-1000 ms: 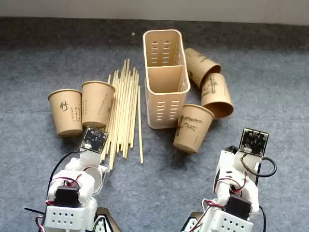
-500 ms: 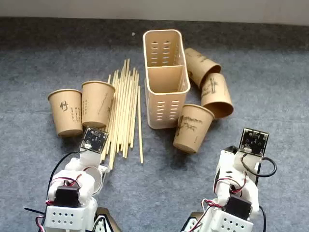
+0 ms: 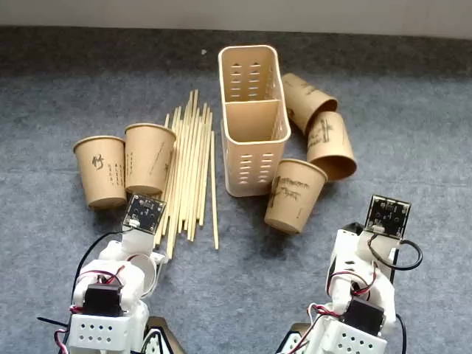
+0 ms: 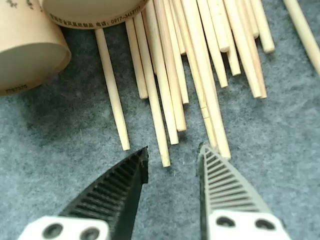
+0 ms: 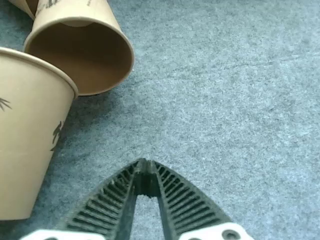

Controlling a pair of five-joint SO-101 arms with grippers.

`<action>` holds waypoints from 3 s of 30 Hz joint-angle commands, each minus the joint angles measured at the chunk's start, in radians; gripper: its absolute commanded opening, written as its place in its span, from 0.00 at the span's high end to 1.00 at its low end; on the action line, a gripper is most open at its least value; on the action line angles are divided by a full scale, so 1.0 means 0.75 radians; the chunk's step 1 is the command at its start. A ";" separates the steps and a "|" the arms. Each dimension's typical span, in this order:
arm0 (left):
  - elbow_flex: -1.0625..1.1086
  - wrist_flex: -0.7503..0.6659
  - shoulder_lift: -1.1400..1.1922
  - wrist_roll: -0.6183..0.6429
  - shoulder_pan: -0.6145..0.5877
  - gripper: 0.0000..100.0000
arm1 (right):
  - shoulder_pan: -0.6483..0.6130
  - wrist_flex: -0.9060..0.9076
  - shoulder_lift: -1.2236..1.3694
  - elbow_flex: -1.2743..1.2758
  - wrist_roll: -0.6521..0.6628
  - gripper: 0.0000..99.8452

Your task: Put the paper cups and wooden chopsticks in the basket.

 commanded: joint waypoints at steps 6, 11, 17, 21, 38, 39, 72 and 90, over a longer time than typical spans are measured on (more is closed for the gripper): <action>0.024 0.010 -0.011 0.010 -0.003 0.82 | 0.011 -0.017 0.001 0.208 -0.010 0.99; 0.024 0.010 -0.011 0.010 -0.003 0.82 | 0.009 -0.017 0.001 0.208 -0.016 0.99; 0.024 0.010 -0.011 0.010 -0.003 0.82 | -0.136 -0.017 0.001 0.204 -0.029 0.99; 0.024 0.008 -0.011 0.012 0.001 0.82 | -0.144 -0.017 0.001 0.204 -0.033 0.99; 0.017 -0.272 -0.013 -0.221 -0.071 0.82 | -0.130 -0.083 -0.011 0.197 0.196 0.99; 0.009 -0.315 -0.013 -0.323 -0.124 0.82 | -0.048 -0.116 -0.011 0.177 0.309 0.99; -2.554 0.280 1.967 -0.098 -0.253 0.82 | -0.138 -0.019 1.036 -0.557 0.215 0.91; -3.469 0.559 3.094 0.131 -0.664 0.74 | -0.138 -0.459 1.658 -0.547 0.041 0.91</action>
